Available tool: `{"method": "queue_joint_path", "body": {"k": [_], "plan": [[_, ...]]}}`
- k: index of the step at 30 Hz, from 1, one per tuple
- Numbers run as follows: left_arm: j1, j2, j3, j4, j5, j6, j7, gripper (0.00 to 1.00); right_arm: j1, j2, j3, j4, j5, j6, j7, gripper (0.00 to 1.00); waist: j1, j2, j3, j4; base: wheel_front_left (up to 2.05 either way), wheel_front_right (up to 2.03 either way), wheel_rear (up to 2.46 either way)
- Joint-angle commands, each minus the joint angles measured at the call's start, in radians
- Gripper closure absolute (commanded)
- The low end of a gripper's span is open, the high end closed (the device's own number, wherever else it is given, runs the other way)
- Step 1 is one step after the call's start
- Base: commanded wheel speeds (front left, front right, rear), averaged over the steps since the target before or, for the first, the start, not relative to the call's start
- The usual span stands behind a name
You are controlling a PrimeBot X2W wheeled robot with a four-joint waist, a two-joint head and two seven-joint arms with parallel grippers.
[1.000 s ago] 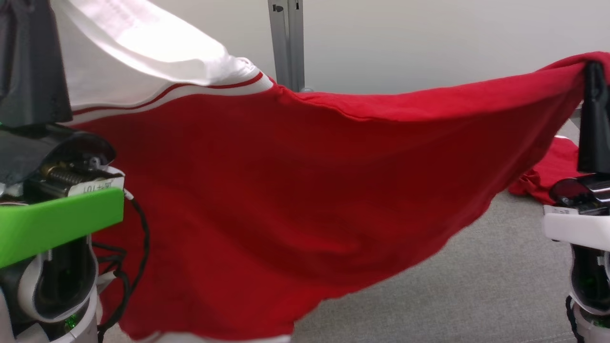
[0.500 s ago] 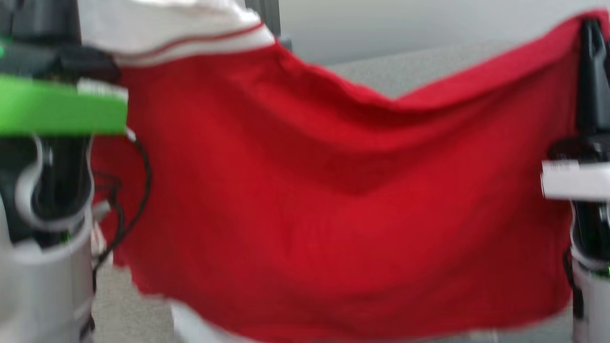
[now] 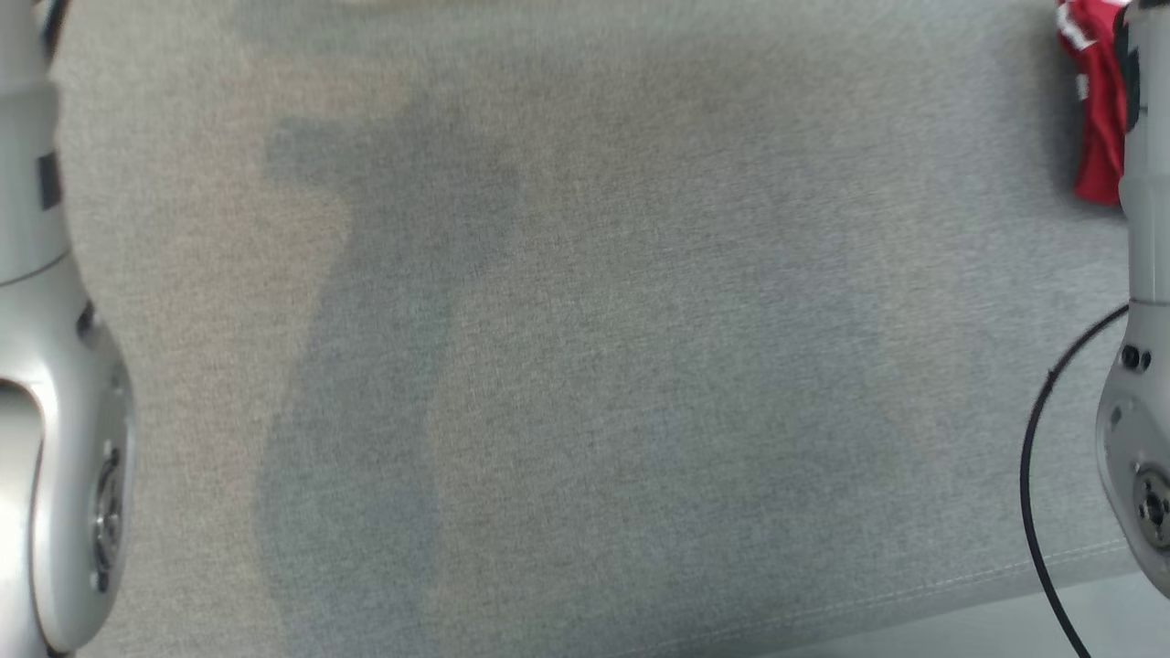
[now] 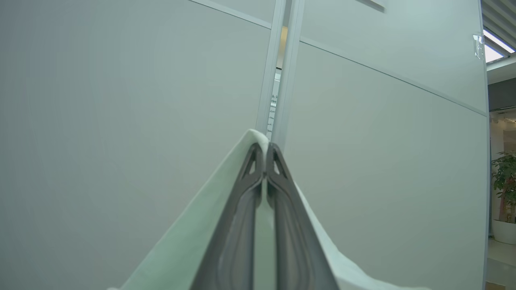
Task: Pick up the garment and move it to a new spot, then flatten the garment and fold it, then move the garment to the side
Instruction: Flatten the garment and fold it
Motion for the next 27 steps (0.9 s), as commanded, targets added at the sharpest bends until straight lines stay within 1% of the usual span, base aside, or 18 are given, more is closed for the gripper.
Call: {"method": "queue_joint_path", "body": {"k": [1, 4, 6, 8, 13, 19, 27], "plan": [[-0.018, -0.012, -0.002, 0.033, -0.006, -0.011, -0.024, 1.00, -0.032, -0.001, -0.003, 0.044, -0.024, 0.000, -0.019, 1.00, -0.0003, -0.0001, 0.144, 0.059, 0.00, 0.00, 0.00], [0.002, -0.030, -0.018, 0.106, -0.009, -0.039, -0.087, 1.00, -0.072, -0.002, -0.034, 0.161, -0.069, 0.000, -0.050, 1.00, -0.0003, -0.0001, 0.206, 0.091, 0.00, 0.00, 0.00], [0.031, -0.042, -0.010, 0.136, -0.025, -0.048, -0.116, 1.00, -0.079, -0.007, -0.056, 0.211, -0.098, -0.001, -0.058, 1.00, -0.0003, -0.0001, 0.241, 0.107, 0.00, 0.00, 0.00], [0.070, -0.052, 0.000, 0.155, -0.045, -0.065, -0.145, 1.00, -0.079, -0.003, -0.085, 0.254, -0.122, -0.001, -0.065, 1.00, -0.0003, -0.0001, 0.280, 0.121, 0.00, 0.00, 0.00], [0.209, -0.066, 0.028, 0.151, -0.071, -0.101, -0.168, 1.00, -0.004, 0.012, -0.119, 0.244, -0.153, -0.001, -0.064, 1.00, -0.0003, -0.0001, 0.319, 0.132, 0.00, 0.00, 0.00], [0.389, -0.074, 0.067, 0.039, -0.050, -0.126, -0.170, 1.00, 0.074, 0.023, -0.126, 0.209, -0.136, -0.001, -0.065, 1.00, -0.0003, -0.0001, 0.299, 0.129, 0.00, 0.00, 0.00], [0.618, -0.076, 0.099, -0.138, -0.025, -0.147, -0.170, 1.00, 0.178, 0.030, -0.083, 0.177, -0.073, -0.001, -0.064, 1.00, -0.0003, -0.0001, 0.217, 0.110, 0.00, 0.00, 0.00]]}}
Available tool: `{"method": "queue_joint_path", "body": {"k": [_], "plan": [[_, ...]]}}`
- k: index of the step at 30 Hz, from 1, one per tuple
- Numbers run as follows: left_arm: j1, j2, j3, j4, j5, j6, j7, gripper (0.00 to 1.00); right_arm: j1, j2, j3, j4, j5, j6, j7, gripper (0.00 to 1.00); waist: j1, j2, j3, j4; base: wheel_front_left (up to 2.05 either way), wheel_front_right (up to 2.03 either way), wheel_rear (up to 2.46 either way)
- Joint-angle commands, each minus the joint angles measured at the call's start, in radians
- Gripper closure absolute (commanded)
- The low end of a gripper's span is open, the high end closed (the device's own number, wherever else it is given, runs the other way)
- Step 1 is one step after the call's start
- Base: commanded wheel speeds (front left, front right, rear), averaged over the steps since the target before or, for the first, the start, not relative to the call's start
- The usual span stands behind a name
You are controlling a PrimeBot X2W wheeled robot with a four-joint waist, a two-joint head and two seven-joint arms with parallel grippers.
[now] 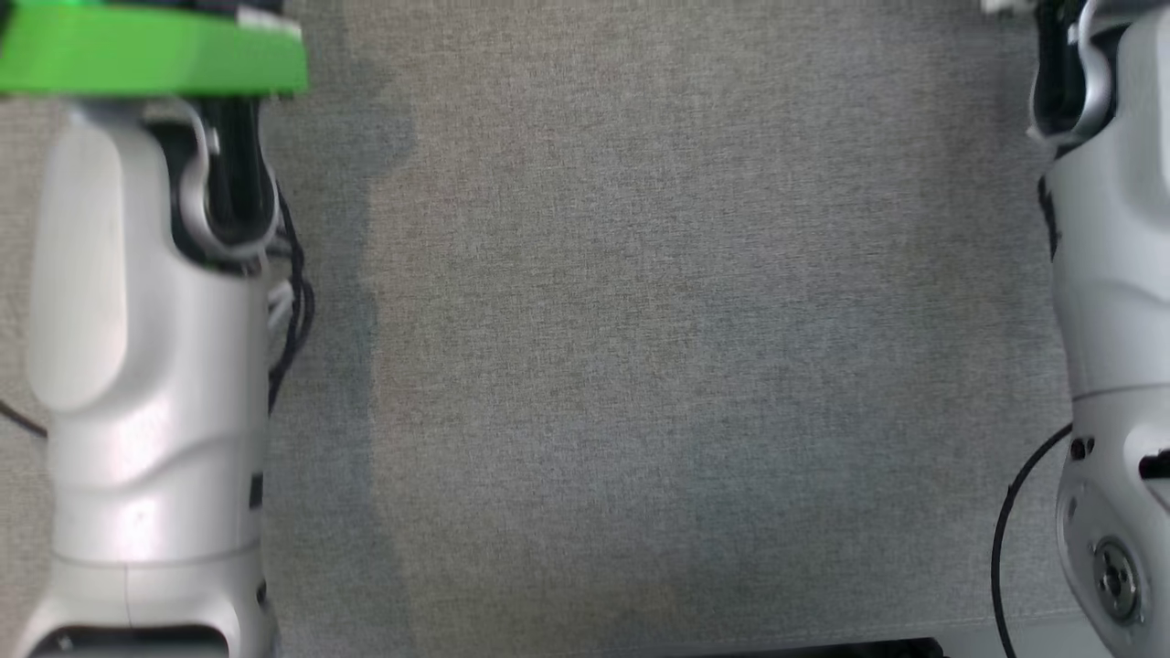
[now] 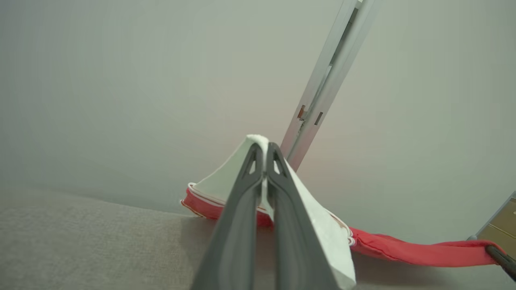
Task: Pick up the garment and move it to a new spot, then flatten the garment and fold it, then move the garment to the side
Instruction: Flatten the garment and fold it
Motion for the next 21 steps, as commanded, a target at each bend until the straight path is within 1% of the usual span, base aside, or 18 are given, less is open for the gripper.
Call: {"method": "queue_joint_path", "body": {"k": [1, 5, 11, 14, 18, 21], "plan": [[0.050, 0.005, 0.004, -0.023, 0.003, -0.005, -0.005, 1.00, 0.033, 0.001, 0.006, -0.012, 0.014, -0.001, -0.003, 1.00, -0.0001, 0.0000, -0.050, -0.017, 0.00, 0.00, 0.00], [0.200, 0.019, -0.004, -0.085, -0.011, -0.011, -0.005, 1.00, 0.129, 0.004, 0.020, -0.029, 0.056, -0.001, -0.003, 1.00, -0.0001, 0.0000, -0.117, -0.029, 0.00, 0.00, 0.00], [0.434, 0.025, -0.026, -0.156, -0.025, -0.014, -0.005, 1.00, 0.297, 0.003, 0.037, -0.067, 0.122, -0.001, -0.003, 1.00, -0.0001, 0.0000, -0.228, -0.035, 0.00, 0.00, 0.00], [0.571, 0.022, -0.047, -0.190, -0.045, -0.013, -0.005, 1.00, 0.400, 0.007, 0.037, -0.101, 0.158, -0.001, -0.003, 1.00, -0.0001, 0.0000, -0.293, -0.034, 0.00, 0.00, 0.00], [0.713, 0.030, -0.067, -0.244, -0.058, -0.013, 0.003, 1.00, 0.518, 0.015, 0.031, -0.144, 0.193, -0.001, -0.003, 1.00, -0.0001, 0.0000, -0.364, -0.029, 0.00, 0.00, 0.00], [0.791, 0.033, -0.062, -0.283, -0.073, 0.001, 0.016, 1.00, 0.601, 0.021, 0.019, -0.174, 0.208, -0.001, -0.003, 1.00, -0.0001, 0.0000, -0.414, -0.021, 0.00, 0.00, 0.00]]}}
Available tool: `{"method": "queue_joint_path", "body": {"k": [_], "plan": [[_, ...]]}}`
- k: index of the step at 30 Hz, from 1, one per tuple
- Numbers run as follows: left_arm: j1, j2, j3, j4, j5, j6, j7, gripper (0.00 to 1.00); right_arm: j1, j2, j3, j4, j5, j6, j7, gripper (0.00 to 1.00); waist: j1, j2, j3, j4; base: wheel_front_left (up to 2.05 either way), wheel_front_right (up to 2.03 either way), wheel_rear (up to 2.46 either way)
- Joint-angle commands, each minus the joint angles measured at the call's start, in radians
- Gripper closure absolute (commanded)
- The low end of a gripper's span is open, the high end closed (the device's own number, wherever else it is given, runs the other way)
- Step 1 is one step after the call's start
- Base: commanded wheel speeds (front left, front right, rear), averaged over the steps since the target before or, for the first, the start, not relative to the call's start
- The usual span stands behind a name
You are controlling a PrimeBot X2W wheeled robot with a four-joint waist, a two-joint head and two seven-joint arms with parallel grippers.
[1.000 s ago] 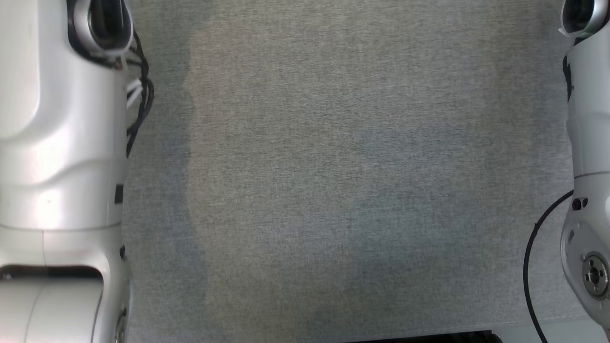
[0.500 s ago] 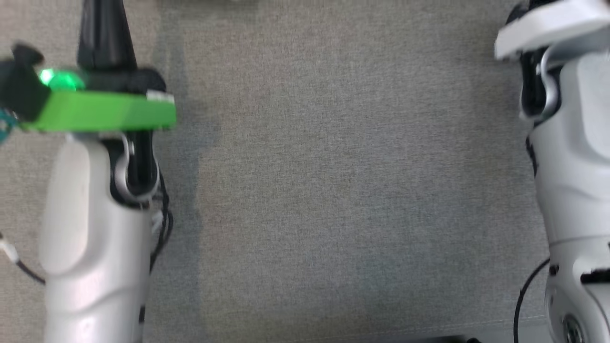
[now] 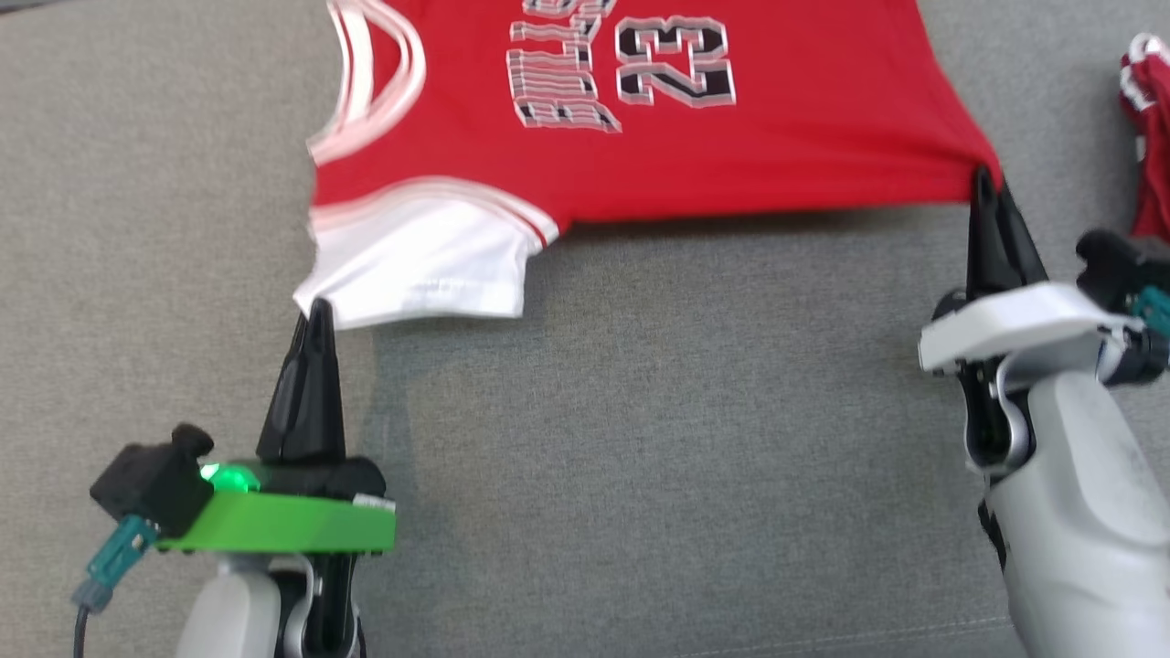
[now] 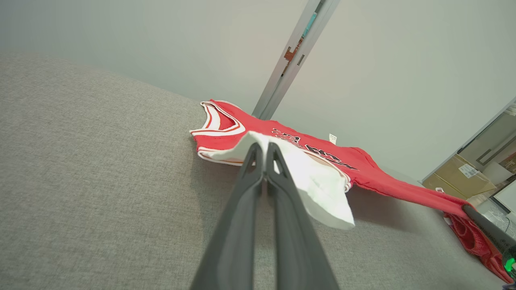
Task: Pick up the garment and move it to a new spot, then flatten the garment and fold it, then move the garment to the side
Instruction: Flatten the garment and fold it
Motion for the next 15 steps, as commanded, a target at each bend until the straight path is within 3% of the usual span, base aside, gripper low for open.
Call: {"method": "queue_joint_path", "body": {"k": [1, 15], "plan": [[0.042, 0.011, 0.003, -0.019, -0.011, 0.007, 0.008, 1.00, 0.046, 0.004, -0.010, -0.016, 0.013, -0.001, -0.003, 1.00, 0.0001, -0.0001, -0.107, 0.008, 0.00, 0.00, 0.00], [0.314, 0.042, -0.065, -0.172, -0.001, 0.050, 0.107, 1.00, 0.394, 0.048, -0.064, -0.178, 0.043, -0.001, -0.003, 1.00, 0.0001, -0.0001, -0.269, 0.032, 0.00, 0.00, 0.00]]}}
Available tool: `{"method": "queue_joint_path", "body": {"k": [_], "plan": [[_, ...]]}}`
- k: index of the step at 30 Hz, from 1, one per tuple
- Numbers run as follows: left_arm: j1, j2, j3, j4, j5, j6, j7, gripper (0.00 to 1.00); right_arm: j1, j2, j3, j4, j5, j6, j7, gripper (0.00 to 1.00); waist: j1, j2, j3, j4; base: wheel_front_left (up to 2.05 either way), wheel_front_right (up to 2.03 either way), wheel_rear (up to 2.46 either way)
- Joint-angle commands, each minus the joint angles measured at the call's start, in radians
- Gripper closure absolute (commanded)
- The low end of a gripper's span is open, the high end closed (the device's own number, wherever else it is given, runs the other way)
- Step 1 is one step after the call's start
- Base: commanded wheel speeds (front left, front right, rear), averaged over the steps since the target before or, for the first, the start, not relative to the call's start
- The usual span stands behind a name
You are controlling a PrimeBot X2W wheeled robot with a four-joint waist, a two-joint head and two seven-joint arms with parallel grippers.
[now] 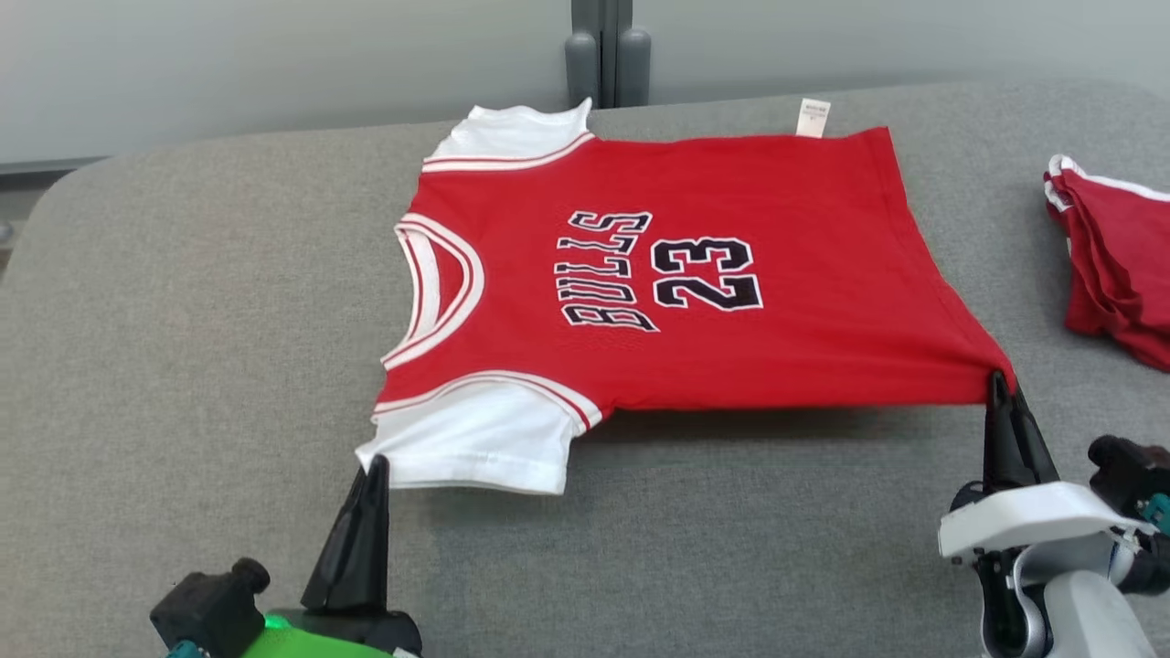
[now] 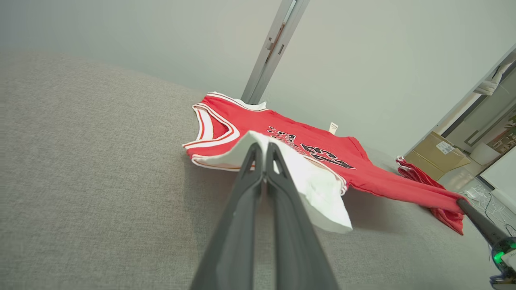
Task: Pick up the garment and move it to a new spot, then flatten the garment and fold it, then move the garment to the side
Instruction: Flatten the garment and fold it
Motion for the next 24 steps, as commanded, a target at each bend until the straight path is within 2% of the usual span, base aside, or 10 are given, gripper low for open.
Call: {"method": "queue_joint_path", "body": {"k": [1, 10, 16, 24], "plan": [[0.034, 0.008, -0.004, -0.012, -0.009, 0.009, 0.010, 1.00, 0.032, 0.001, -0.005, -0.001, 0.002, -0.001, -0.003, 1.00, 0.0001, 0.0000, -0.048, 0.016, 0.00, 0.00, 0.00], [0.078, 0.006, -0.036, 0.007, -0.016, 0.018, 0.041, 1.00, 0.060, 0.005, -0.002, 0.074, -0.003, -0.001, -0.003, 1.00, 0.0001, 0.0000, -0.047, 0.020, 0.00, 0.00, 0.00], [-0.016, -0.006, -0.046, 0.093, -0.014, 0.004, 0.026, 1.00, 0.021, 0.007, 0.020, 0.114, 0.014, -0.001, -0.003, 1.00, 0.0001, 0.0000, -0.017, 0.010, 0.00, 0.00, 0.00], [-0.233, -0.027, -0.052, 0.229, 0.002, -0.013, -0.030, 1.00, -0.055, 0.007, 0.033, 0.155, 0.050, -0.001, -0.003, 1.00, 0.0001, 0.0000, 0.035, -0.012, 0.00, 0.00, 0.00]]}}
